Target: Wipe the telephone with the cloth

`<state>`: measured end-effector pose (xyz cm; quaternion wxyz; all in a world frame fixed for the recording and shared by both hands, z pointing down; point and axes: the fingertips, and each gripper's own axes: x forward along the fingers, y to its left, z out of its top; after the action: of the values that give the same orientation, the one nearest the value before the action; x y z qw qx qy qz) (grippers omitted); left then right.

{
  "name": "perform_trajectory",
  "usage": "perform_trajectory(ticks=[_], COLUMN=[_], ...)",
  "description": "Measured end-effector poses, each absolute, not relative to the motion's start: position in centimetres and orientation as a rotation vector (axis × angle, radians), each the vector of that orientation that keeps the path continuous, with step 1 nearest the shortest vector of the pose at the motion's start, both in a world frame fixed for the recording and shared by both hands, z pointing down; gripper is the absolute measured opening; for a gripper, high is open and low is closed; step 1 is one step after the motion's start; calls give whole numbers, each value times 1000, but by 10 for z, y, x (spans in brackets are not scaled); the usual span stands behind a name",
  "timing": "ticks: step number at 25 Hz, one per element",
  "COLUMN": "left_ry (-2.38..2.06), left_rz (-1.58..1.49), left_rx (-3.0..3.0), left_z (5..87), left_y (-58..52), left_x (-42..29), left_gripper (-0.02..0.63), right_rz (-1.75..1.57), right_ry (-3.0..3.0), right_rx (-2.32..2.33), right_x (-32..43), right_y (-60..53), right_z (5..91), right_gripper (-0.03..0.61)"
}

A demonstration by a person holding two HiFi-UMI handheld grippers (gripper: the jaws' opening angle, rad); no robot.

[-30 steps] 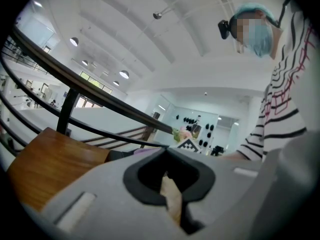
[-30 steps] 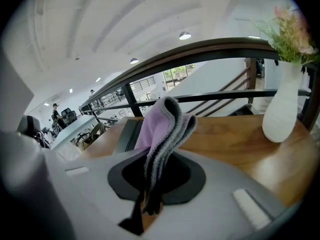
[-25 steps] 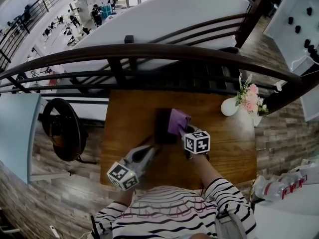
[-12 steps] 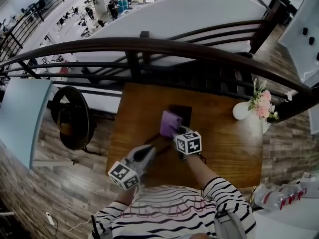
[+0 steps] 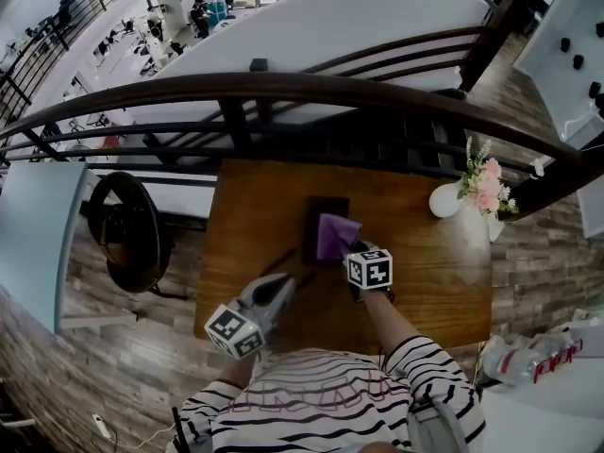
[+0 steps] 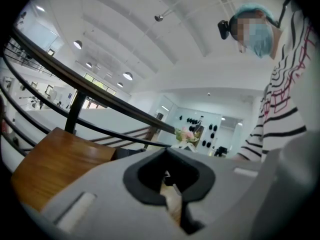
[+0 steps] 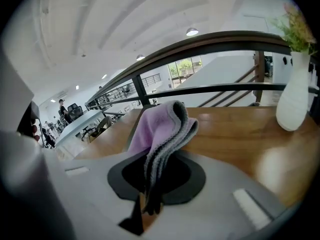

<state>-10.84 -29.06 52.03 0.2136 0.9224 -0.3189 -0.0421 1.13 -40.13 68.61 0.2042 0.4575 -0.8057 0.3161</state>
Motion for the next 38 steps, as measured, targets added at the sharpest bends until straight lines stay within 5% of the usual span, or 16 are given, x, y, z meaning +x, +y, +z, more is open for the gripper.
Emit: perform_trajectory(ticks=[13, 29, 38], left_ry=[-750, -887, -882], left_rz=[-98, -109, -96], left_rx=[2609, 2573, 2562], left_z=[520, 518, 525], left_y=[-293, -276, -272], left_x=[-69, -118, -120], left_gripper=[2, 2, 2], right_rz=[900, 883, 892], right_ry=[-2165, -2439, -2297], right_rx=[1415, 1068, 1150], right_x=[74, -77, -49], right_y=[-387, -358, -356], right_z=[686, 662, 702], right_gripper=[37, 36, 37])
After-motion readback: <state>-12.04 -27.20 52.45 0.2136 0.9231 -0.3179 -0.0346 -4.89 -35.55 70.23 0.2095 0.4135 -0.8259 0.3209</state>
